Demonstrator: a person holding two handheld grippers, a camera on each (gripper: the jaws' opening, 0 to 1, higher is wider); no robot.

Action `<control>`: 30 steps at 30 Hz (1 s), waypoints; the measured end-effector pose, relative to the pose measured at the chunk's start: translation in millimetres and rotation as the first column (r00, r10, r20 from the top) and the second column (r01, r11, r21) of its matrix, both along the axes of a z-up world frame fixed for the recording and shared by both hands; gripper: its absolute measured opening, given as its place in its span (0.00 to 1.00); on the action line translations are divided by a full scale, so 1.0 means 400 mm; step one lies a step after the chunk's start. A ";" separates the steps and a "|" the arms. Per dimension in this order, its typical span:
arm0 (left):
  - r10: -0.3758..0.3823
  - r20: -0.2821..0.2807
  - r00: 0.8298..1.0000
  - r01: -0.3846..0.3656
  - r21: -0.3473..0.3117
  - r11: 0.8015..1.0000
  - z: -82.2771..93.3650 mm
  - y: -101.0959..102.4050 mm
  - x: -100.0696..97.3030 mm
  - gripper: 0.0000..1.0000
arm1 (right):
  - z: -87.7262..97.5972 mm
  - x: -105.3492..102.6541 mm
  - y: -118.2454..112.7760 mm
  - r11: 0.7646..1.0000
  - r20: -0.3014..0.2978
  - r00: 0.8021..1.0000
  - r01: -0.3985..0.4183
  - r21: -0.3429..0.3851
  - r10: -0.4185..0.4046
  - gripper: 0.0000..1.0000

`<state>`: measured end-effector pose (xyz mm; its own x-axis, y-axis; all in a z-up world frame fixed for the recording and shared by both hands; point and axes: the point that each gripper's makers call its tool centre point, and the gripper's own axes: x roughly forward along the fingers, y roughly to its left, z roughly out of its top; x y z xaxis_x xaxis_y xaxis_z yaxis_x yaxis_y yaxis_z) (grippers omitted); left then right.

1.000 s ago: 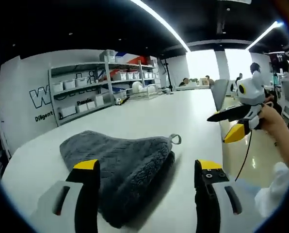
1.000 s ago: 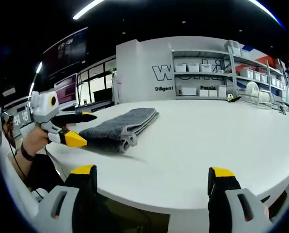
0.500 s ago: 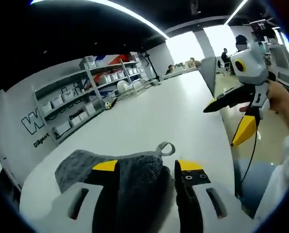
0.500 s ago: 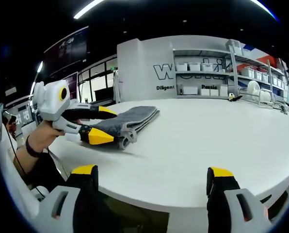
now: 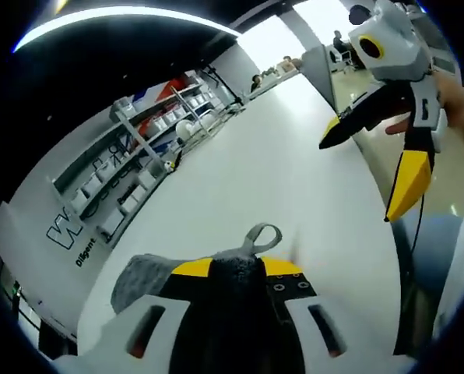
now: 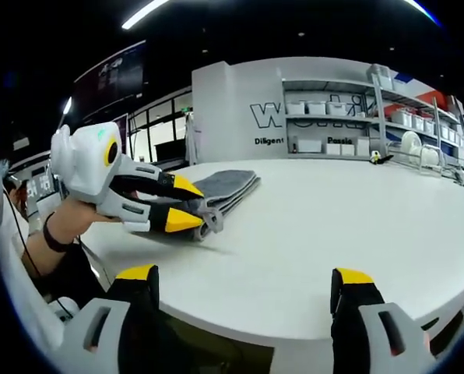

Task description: Open the folded towel by lifting each exposed corner and separating the folded layers until the towel lies flat within the target outline without major curled edges

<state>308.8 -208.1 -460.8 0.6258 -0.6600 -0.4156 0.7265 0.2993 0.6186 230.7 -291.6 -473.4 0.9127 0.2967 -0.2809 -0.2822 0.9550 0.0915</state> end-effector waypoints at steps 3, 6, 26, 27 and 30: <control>-0.003 0.015 1.000 0.003 0.029 1.000 -0.005 -0.007 0.007 0.16 | 0.006 0.001 0.001 1.000 0.009 1.000 0.000 0.003 0.000 0.93; -0.002 0.035 0.999 0.000 0.056 0.998 -0.006 -0.005 0.002 0.13 | 0.006 0.001 0.003 1.000 0.009 1.000 0.001 0.003 -0.001 0.93; 0.050 -0.358 0.933 -0.231 -0.485 0.843 0.103 0.087 0.072 0.04 | 0.012 -0.009 0.043 1.000 0.011 1.000 -0.027 -0.001 0.027 0.91; 0.055 -0.366 0.929 -0.247 -0.501 0.830 0.109 0.101 0.081 0.04 | 0.014 -0.009 0.044 1.000 0.012 1.000 -0.027 -0.001 0.027 0.91; 0.090 -0.393 0.915 -0.312 -0.548 0.776 0.122 0.159 0.118 0.04 | 0.014 -0.009 0.050 1.000 0.013 1.000 -0.028 0.003 0.028 0.91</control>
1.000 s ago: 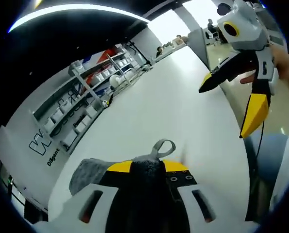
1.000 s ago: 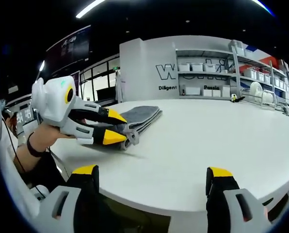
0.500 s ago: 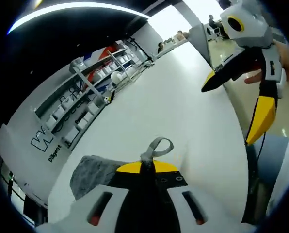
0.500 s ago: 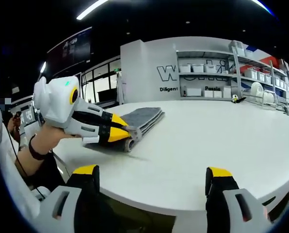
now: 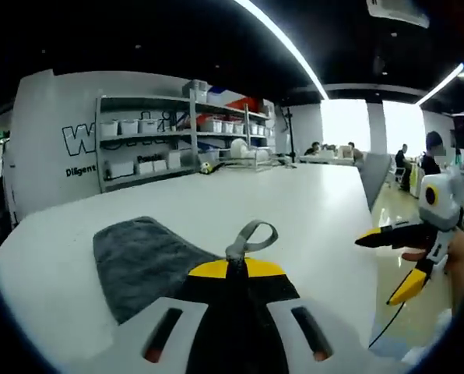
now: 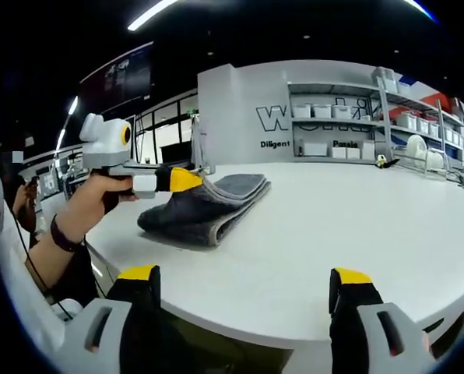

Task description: Open the folded towel by lifting each exposed corner and separating the folded layers until the towel lies flat within the target outline without major curled edges

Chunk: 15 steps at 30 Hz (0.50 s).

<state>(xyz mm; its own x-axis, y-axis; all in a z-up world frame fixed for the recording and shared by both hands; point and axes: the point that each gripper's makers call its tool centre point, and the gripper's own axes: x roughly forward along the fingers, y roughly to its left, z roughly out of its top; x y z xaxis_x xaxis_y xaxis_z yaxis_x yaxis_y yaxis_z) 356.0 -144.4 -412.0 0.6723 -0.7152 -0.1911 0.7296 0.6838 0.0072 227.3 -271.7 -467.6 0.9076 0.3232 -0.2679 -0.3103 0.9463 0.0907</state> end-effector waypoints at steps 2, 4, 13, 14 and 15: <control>0.036 -0.002 0.999 -0.036 -0.019 0.999 0.004 0.033 0.017 0.04 | -0.001 0.000 0.004 1.000 -0.002 1.000 -0.002 -0.002 0.002 0.91; 0.067 -0.003 0.998 -0.067 -0.028 0.997 0.006 0.068 0.033 0.04 | -0.003 0.001 0.009 1.000 -0.005 1.000 -0.005 -0.004 0.005 0.91; 0.189 0.015 0.982 -0.188 -0.056 0.981 0.019 0.213 0.070 0.04 | 0.000 0.006 0.032 1.000 -0.008 1.000 -0.021 -0.011 0.021 0.90; 0.198 0.017 0.980 -0.197 -0.055 0.979 0.019 0.223 0.072 0.04 | 0.001 0.006 0.033 1.000 -0.007 1.000 -0.022 -0.011 0.022 0.90; 0.213 0.019 0.977 -0.212 -0.055 0.976 0.019 0.239 0.076 0.04 | 0.001 0.007 0.035 1.000 -0.006 1.000 -0.024 -0.011 0.024 0.90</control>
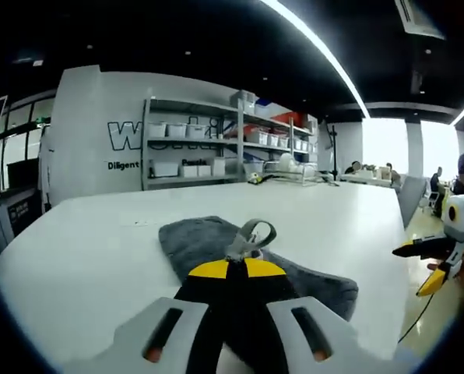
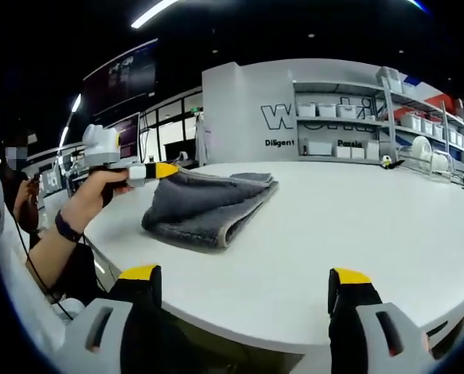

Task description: Open the folded towel by lifting each exposed corner and separating the folded layers until the towel lies flat within the target outline without major curled edges

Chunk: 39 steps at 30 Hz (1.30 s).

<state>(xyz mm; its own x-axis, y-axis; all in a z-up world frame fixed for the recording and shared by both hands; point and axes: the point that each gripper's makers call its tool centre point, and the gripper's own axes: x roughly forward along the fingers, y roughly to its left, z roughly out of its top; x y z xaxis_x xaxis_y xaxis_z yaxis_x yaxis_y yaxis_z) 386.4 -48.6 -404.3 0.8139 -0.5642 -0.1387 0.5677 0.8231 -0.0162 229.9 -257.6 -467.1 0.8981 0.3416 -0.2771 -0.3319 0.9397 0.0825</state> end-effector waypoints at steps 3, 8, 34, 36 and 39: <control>0.039 0.006 0.999 -0.039 0.006 0.999 -0.005 0.046 0.009 0.04 | -0.003 0.000 0.004 1.000 -0.005 1.000 -0.003 -0.002 0.003 0.90; 0.096 -0.004 0.995 -0.096 0.019 0.995 -0.029 0.114 0.012 0.04 | -0.008 0.000 0.008 1.000 -0.013 1.000 -0.004 -0.002 0.004 0.90; 0.327 0.039 0.944 -0.328 0.186 0.926 -0.093 0.341 -0.027 0.04 | -0.021 0.017 0.052 0.999 -0.037 0.999 -0.039 -0.014 0.038 0.89; 0.335 0.047 0.941 -0.337 0.216 0.916 -0.104 0.349 -0.037 0.04 | -0.024 0.017 0.055 0.999 -0.041 0.998 -0.043 -0.015 0.042 0.89; 0.348 0.057 0.936 -0.351 0.245 0.904 -0.115 0.361 -0.050 0.04 | -0.028 0.018 0.060 0.999 -0.047 0.998 -0.048 -0.017 0.047 0.88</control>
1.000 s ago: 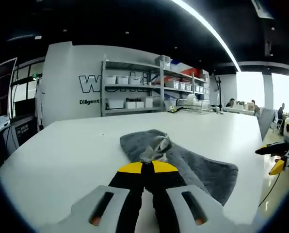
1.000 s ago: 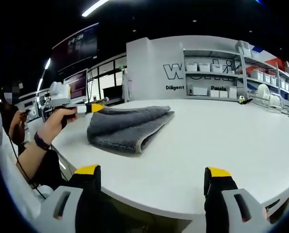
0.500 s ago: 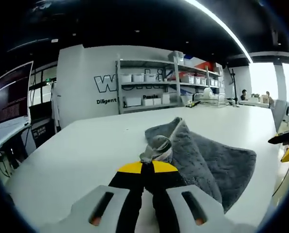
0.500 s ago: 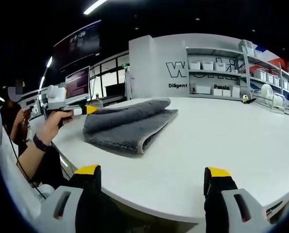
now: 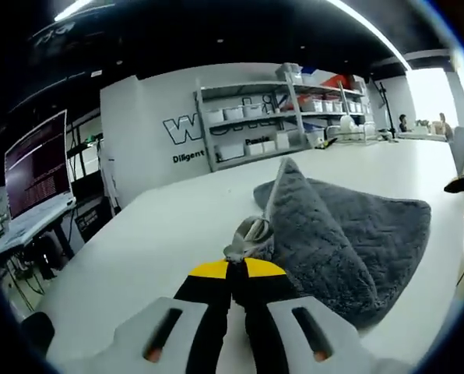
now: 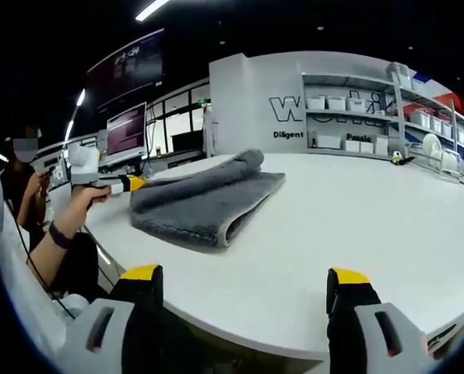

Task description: Open the folded towel by lifting each exposed corner and separating the folded layers until the towel lies flat within the target outline without major curled edges

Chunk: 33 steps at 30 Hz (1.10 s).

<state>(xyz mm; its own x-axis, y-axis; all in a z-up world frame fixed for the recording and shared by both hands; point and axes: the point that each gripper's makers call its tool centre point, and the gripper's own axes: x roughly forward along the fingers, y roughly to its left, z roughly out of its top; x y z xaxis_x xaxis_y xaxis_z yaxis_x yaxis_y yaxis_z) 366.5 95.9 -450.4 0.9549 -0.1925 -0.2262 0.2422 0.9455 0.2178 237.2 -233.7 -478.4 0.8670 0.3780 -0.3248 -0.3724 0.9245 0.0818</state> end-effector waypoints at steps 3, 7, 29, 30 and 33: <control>0.021 -0.003 1.000 -0.021 0.017 1.000 -0.010 0.018 -0.008 0.04 | -0.001 0.003 0.005 1.000 -0.002 1.000 -0.005 -0.001 0.005 0.88; 0.033 -0.012 0.999 -0.033 0.021 0.999 -0.021 0.030 -0.008 0.04 | 0.001 0.013 0.020 1.000 -0.002 1.000 -0.022 -0.009 0.022 0.88; 0.098 -0.024 0.995 -0.097 0.039 0.995 -0.035 0.091 -0.010 0.04 | 0.015 0.056 0.132 0.990 0.016 0.990 -0.142 -0.020 0.143 0.77; 0.102 -0.027 0.994 -0.101 0.040 0.994 -0.038 0.096 -0.010 0.04 | 0.015 0.058 0.135 0.989 0.015 0.989 -0.147 -0.019 0.147 0.77; 0.112 -0.034 0.993 -0.110 0.044 0.993 -0.043 0.104 -0.011 0.04 | 0.011 0.059 0.149 0.987 0.013 0.987 -0.159 -0.021 0.159 0.77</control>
<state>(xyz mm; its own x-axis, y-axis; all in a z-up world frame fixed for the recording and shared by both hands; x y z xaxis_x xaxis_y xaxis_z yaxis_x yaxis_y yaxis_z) 362.1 137.5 -467.5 0.9609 -0.0755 -0.2666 0.1448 0.9572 0.2508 260.6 -174.1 -474.0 0.8011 0.5046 -0.3219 -0.5155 0.8550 0.0573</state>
